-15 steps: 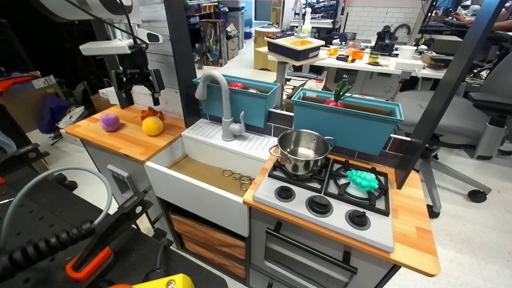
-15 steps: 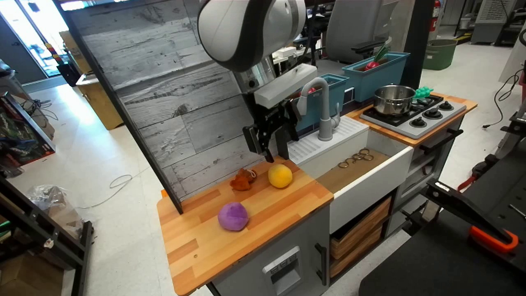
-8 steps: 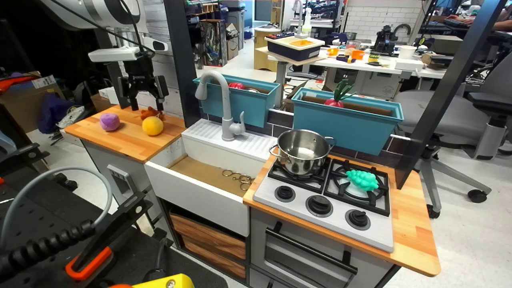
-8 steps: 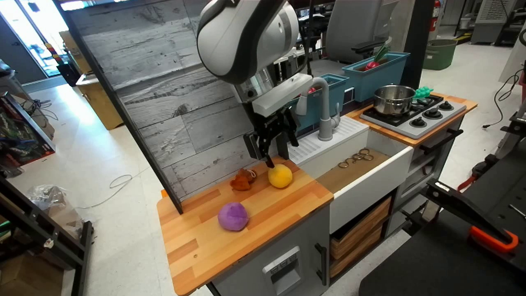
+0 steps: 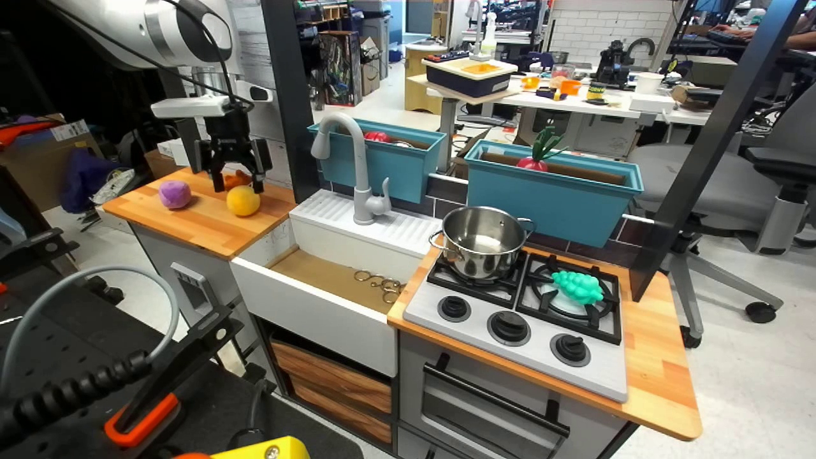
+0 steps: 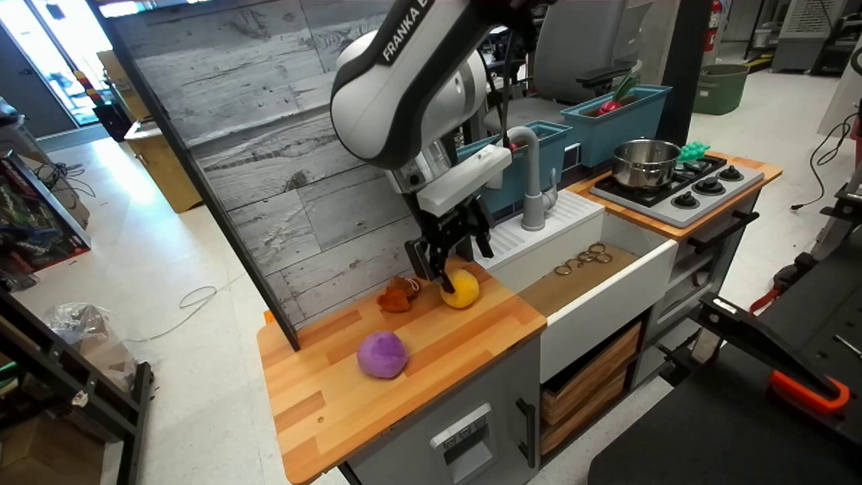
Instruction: Put the yellow plushie in the pot
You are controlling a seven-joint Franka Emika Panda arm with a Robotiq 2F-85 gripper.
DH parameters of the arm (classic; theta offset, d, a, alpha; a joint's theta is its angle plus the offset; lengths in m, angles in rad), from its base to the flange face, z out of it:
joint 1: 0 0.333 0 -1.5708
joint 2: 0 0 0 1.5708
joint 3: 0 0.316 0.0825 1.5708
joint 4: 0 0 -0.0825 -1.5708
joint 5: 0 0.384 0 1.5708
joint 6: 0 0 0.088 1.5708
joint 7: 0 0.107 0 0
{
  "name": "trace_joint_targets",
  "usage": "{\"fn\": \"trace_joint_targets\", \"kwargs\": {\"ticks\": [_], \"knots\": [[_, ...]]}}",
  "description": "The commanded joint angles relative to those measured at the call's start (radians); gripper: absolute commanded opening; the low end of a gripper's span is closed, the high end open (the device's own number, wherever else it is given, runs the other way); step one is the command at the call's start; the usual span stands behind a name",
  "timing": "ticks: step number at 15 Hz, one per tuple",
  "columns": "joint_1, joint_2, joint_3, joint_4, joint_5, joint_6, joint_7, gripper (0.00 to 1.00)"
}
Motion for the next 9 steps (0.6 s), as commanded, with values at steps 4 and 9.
{"fn": "trace_joint_targets", "kwargs": {"ticks": [4, 9], "knots": [[0.029, 0.125, -0.015, 0.165, 0.015, -0.052, -0.004, 1.0], [0.047, 0.183, -0.022, 0.242, 0.01, -0.065, -0.01, 0.68]]}}
